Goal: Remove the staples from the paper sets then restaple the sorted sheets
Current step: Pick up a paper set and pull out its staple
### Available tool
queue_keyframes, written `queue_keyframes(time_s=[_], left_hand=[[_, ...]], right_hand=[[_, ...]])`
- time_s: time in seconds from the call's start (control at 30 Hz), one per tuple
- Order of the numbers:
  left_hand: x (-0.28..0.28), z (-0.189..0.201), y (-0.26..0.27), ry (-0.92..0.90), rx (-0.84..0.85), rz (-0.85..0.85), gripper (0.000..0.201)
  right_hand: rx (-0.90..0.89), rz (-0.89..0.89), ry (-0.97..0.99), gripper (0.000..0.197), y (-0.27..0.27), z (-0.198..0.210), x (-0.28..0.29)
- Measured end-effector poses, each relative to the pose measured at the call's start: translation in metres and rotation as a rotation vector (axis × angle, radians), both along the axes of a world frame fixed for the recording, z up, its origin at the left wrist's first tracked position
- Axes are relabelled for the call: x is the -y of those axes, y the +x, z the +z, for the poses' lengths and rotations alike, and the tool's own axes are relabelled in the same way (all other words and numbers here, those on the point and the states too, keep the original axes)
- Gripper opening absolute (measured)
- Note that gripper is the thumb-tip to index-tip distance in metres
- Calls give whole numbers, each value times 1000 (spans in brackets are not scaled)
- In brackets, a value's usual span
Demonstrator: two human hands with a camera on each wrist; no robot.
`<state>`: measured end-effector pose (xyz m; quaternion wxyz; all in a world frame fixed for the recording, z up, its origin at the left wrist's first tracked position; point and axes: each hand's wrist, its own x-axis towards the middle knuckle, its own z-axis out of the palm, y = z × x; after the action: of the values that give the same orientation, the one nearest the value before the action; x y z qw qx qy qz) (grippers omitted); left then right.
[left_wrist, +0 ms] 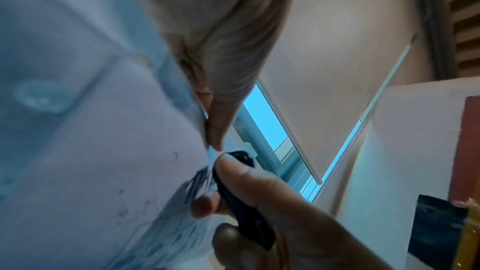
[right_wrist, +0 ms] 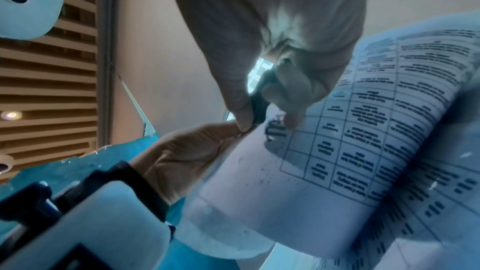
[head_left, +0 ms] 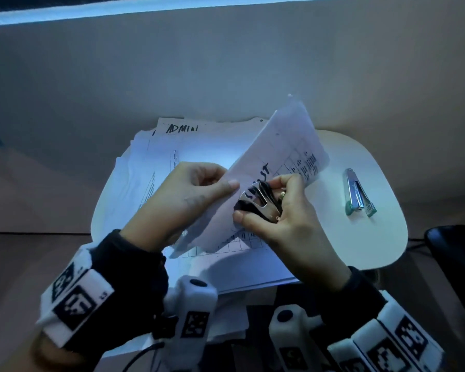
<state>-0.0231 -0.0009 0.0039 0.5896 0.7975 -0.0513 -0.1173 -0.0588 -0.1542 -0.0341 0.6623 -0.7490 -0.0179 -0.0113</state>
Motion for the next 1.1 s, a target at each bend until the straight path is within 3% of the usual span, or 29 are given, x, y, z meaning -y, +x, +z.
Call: queue_keyframes(time_s=[0.13, 0.27, 0.67, 1.1], left_hand=[[2, -5, -3, 38, 71, 40, 16], [7, -8, -5, -58, 59, 51, 21], [7, -14, -8, -63, 146, -18, 27], [15, -13, -13, -179, 86, 5, 29]], right_hand=[[75, -66, -152, 41, -13, 0, -6], [214, -237, -358, 42, -19, 0, -12], [241, -326, -312, 41, -25, -3, -23], [175, -288, -244, 42, -29, 5, -25]])
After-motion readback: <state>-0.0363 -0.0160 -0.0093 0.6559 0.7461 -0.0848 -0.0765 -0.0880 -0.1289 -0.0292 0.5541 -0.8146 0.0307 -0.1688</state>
